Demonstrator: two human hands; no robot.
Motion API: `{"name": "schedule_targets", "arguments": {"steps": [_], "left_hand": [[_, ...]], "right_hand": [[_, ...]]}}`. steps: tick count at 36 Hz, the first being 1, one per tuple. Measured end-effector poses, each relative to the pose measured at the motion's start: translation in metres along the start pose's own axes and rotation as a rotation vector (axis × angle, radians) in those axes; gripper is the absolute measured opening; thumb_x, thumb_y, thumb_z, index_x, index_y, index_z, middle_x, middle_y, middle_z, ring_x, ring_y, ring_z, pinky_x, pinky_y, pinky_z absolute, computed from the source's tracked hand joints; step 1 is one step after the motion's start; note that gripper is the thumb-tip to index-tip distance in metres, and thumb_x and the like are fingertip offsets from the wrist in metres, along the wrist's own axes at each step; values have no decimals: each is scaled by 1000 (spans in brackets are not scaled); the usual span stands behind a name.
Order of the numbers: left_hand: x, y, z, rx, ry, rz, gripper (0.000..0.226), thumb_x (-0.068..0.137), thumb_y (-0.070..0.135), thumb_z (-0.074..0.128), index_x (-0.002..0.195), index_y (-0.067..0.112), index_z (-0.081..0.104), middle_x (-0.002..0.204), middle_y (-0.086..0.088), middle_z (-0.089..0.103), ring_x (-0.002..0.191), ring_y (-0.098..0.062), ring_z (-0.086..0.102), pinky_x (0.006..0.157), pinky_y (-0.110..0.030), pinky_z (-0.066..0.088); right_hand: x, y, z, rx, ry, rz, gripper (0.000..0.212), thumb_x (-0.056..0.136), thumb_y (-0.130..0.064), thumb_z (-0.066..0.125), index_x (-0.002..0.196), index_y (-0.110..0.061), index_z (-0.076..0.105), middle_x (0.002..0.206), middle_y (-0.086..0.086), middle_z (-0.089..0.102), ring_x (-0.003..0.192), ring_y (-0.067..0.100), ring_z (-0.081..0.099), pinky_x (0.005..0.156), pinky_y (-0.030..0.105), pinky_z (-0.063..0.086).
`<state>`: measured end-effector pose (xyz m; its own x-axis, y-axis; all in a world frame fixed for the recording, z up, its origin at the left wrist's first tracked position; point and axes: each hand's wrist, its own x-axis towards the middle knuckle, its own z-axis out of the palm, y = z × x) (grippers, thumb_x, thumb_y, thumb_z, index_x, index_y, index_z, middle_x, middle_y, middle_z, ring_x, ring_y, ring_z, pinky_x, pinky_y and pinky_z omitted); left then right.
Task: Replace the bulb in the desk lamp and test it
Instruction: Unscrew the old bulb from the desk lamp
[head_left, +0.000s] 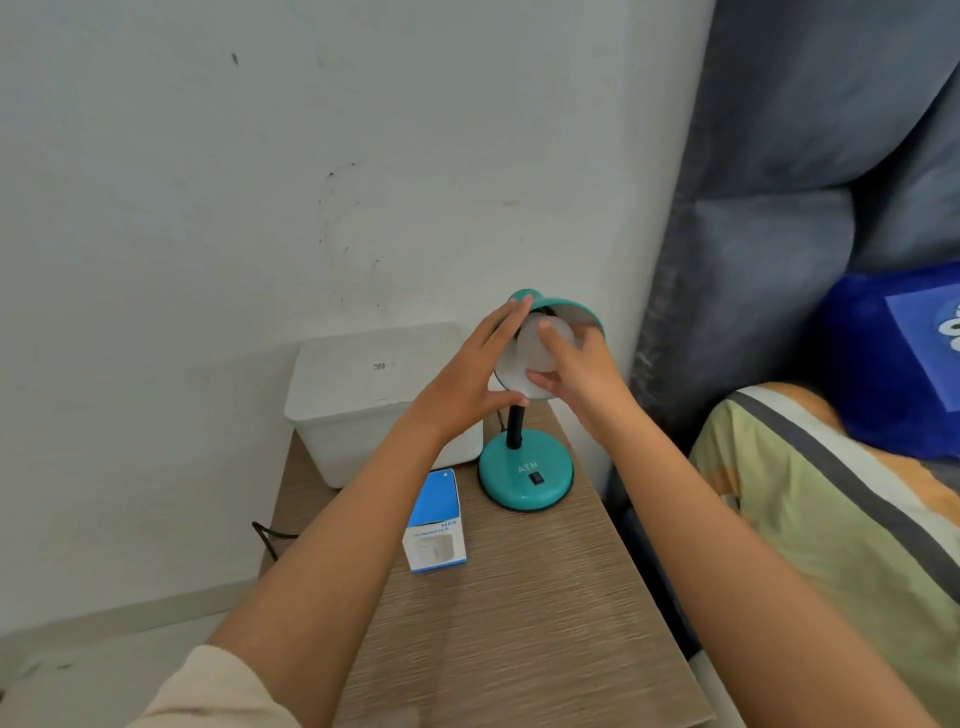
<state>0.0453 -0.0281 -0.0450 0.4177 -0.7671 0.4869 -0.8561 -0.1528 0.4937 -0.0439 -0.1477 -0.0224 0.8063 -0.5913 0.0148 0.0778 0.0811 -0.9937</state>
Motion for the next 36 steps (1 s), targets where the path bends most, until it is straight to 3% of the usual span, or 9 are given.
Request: {"name": "schedule_targets", "arguments": {"steps": [4,7,11,15,19,24,28,32,36], "left_hand": [[0,0,1,4,8,15,107,72,10,80,146,36,6,156,0,19,144,-8,15,114,-15,17],[0,0,2,-3,21,27,104,73,8,79,146,33,8,156,0,20,143,-8,17,113,-11,17],[-3,0,1,3,28,19,106,72,10,80,147,31,9,155,2,21,143,-7,17,111,-7,16],[-4,0,1,2,16,3,106,72,10,80,147,33,8,156,2,19,143,-7,16,112,-10,15],[-3,1,0,-4,12,-8,107,72,10,80,148,32,9,156,4,19,143,-6,15,113,-17,18],[-3,2,2,-15,25,12,105,72,8,79,146,33,9,155,2,21,142,-5,18,111,-8,17],[-4,0,2,-11,27,4,106,72,9,80,149,29,10,156,2,21,142,-5,17,110,-5,15],[-4,0,2,-3,33,13,105,72,8,79,149,27,11,155,2,21,142,-6,18,111,-6,15],[-4,1,2,-9,34,7,106,72,8,80,146,34,9,155,3,21,141,-3,17,109,-4,14]], "right_hand": [[2,2,1,9,22,31,66,84,-40,63,137,-14,32,130,3,45,119,22,51,90,39,54],[2,1,5,192,6,180,65,87,-43,58,136,-12,30,130,8,41,106,29,63,79,35,59],[1,4,5,76,25,75,60,86,-35,62,134,-13,34,131,6,46,114,23,55,76,28,58],[2,1,4,29,50,78,57,89,-39,54,137,-13,35,133,6,44,118,23,49,83,34,57],[0,-1,6,-152,45,-85,55,89,-27,58,137,-17,34,134,2,45,120,20,47,88,38,55],[-3,-5,12,188,45,152,52,91,-36,53,134,-15,33,126,5,42,101,22,57,81,34,57],[-5,-4,13,36,75,31,53,88,-24,60,134,-17,35,130,3,44,118,21,49,78,31,56],[-4,-3,11,164,60,124,55,89,-33,58,134,-12,35,131,6,45,117,23,50,82,32,56],[-3,-3,11,74,61,32,54,88,-28,60,135,-16,35,129,2,46,119,21,49,82,31,54]]}}
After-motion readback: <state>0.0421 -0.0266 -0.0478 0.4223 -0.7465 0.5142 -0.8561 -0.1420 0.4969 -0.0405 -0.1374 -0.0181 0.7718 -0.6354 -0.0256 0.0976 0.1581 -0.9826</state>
